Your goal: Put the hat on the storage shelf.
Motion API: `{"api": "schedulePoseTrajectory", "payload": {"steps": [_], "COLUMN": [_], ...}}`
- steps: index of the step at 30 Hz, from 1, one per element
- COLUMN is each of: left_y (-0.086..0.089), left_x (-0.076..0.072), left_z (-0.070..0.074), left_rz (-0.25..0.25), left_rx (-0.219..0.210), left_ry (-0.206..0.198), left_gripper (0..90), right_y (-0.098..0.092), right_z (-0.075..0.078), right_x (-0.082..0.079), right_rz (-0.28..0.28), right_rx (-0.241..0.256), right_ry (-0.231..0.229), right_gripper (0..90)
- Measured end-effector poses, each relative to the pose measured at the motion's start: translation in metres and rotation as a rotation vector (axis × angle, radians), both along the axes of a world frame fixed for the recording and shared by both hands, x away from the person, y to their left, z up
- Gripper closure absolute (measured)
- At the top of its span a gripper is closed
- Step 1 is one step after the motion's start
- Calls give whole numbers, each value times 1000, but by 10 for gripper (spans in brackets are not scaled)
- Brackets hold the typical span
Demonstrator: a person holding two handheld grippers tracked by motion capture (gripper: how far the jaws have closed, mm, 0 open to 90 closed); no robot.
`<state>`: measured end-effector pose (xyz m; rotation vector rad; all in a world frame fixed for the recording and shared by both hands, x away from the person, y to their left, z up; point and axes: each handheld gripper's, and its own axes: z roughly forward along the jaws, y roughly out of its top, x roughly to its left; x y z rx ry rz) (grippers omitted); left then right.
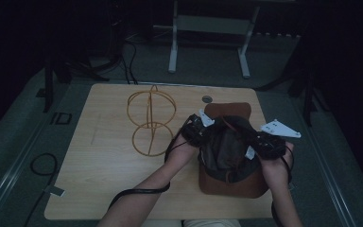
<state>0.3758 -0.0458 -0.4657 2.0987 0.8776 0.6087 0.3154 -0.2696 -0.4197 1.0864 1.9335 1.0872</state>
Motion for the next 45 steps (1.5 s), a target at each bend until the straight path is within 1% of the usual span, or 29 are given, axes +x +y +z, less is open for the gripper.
{"api": "schedulePoseTrajectory", "payload": {"steps": [2, 3, 4, 7, 12, 14, 17, 18, 19, 20, 21, 22, 25, 26, 28, 29, 31, 33, 34, 35, 36, 38, 39, 40, 41, 42, 43, 44, 45], "left_y": [0, 1, 2, 6, 7, 6, 5, 4, 4, 2, 1, 1, 1, 2, 2, 3, 4, 6, 7, 9, 11, 17, 21, 24, 27, 31, 33, 36, 40], "left_x": [-1, -1, -1, -2, -1, -2, -3, -5, -6, -7, -8, -8, -8, -8, -7, -7, -8, -11, -13, -16, -18, -22, -23, -25, -27, -29, -31, -32, -34], "left_z": [1, 2, 4, 9, 17, 20, 25, 27, 28, 30, 31, 33, 36, 37, 38, 38, 39, 41, 42, 44, 45, 49, 50, 51, 53, 53, 54, 55, 56], "left_rz": [3, 11, 18, 37, 23, 16, 11, 9, 7, 2, 4, 1, 3, 5, 9, 9, 7, -9, -24, -27, -37, -51, -74, -83, -91, -117, -127, -142, -176], "left_rx": [4, -9, -2, -24, -36, -44, -51, -51, -54, -45, -40, -45, -37, -30, -42, -36, -51, -64, -67, -65, -85, -101, -128, -133, -132, -155, -160, -164, -191], "left_ry": [-7, -14, -28, -62, -74, -86, -97, -101, -106, -117, -127, -128, -136, -143, -142, -145, -150, -165, -176, -181, -187, -196, -198, -205, -212, -213, -216, -220, -226], "left_gripper": [806, 836, 849, 860, 864, 865, 865, 865, 865, 865, 864, 865, 865, 865, 865, 865, 865, 865, 865, 864, 864, 864, 863, 863, 863, 863, 863, 863, 863], "right_y": [1, 0, -1, -3, -8, -11, -17, -18, -19, -19, -20, -21, -22, -23, -25, -27, -30, -36, -41, -47, -53, -66, -73, -79, -85, -90, -94, -98, -100], "right_z": [-2, -3, -5, -8, -13, -13, -13, -14, -15, -15, -17, -18, -20, -19, -16, -13, -7, 0, 3, 6, 7, 9, 9, 9, 8, 6, 5, 3, 2], "right_x": [-1, -1, -1, -5, -14, -17, -21, -22, -23, -23, -24, -24, -26, -28, -34, -39, -50, -60, -63, -65, -66, -65, -64, -62, -60, -57, -54, -52, -50], "right_rz": [-2, -4, -7, -11, -2, 7, 10, 5, 9, 2, 1, 14, 51, 65, 105, 124, 157, 172, 174, 160, 148, 111, 101, 88, 86, 77, 68, 74, 72], "right_rx": [-3, 0, 9, 18, 33, 61, 105, 110, 98, 91, 102, 114, 131, 144, 176, 193, 201, 197, 207, 205, 200, 194, 187, 189, 188, 189, 190, 194, 198], "right_ry": [4, 6, 9, 5, 12, 13, 10, 6, -2, -8, -10, 1, 5, 8, 22, 22, 7, -14, -20, -31, -37, -41, -37, -40, -33, -25, -22, -11, -4], "right_gripper": [868, 867, 867, 863, 815, 747, 614, 568, 521, 500, 470, 438, 363, 355, 296, 288, 255, 257, 261, 281, 287, 314, 315, 330, 334, 336, 355, 358, 360]}}
